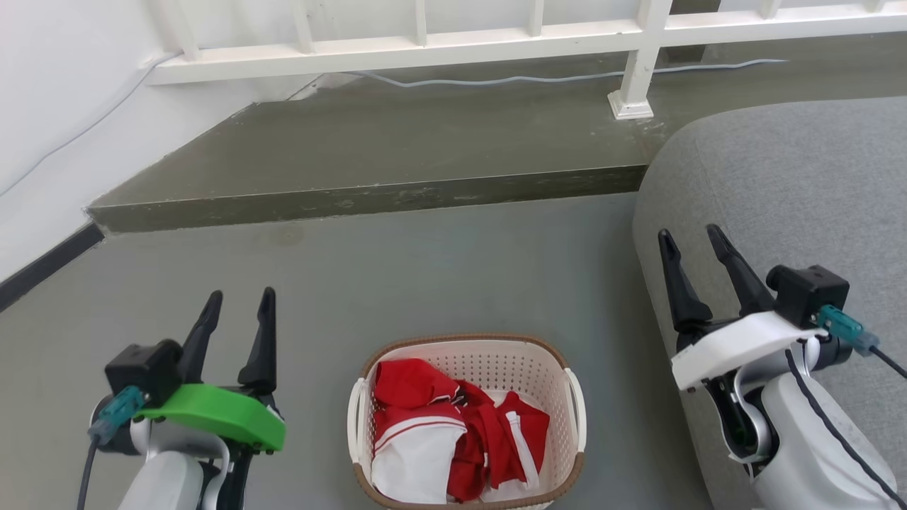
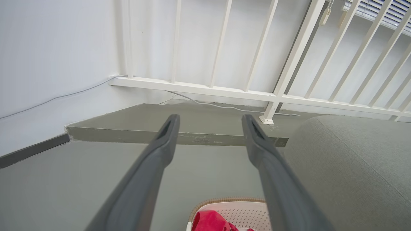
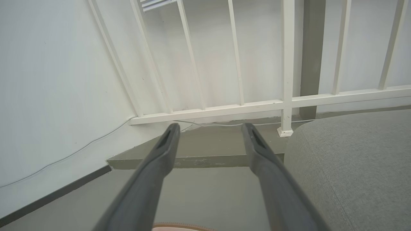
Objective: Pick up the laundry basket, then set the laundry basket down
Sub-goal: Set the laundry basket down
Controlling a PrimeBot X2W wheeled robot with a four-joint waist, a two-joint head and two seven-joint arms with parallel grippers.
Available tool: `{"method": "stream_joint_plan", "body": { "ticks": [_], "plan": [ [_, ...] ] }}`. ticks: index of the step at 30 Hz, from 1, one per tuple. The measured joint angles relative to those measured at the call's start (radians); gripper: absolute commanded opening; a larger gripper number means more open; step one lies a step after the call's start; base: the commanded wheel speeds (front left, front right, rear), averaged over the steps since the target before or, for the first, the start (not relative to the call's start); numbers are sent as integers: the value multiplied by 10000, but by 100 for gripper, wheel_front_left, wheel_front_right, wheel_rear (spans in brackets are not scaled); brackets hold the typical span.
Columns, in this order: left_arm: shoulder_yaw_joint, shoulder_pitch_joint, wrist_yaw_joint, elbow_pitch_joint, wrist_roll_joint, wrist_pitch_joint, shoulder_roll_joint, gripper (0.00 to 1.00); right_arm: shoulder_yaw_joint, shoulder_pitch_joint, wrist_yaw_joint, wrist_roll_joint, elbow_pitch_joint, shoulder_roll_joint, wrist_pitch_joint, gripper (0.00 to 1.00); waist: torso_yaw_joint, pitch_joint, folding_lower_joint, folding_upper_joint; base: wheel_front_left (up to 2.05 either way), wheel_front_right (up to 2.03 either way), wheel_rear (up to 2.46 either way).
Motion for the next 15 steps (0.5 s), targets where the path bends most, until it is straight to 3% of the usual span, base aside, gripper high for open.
{"method": "stream_joint_plan", "body": {
  "ticks": [15],
  "plan": [
    [353, 664, 13, -408, 364, 0, -192, 100, -249, 669, 13, -284, -435, 174, -4, 100, -9, -15, 0, 0, 0, 0, 0]
  ]
}}
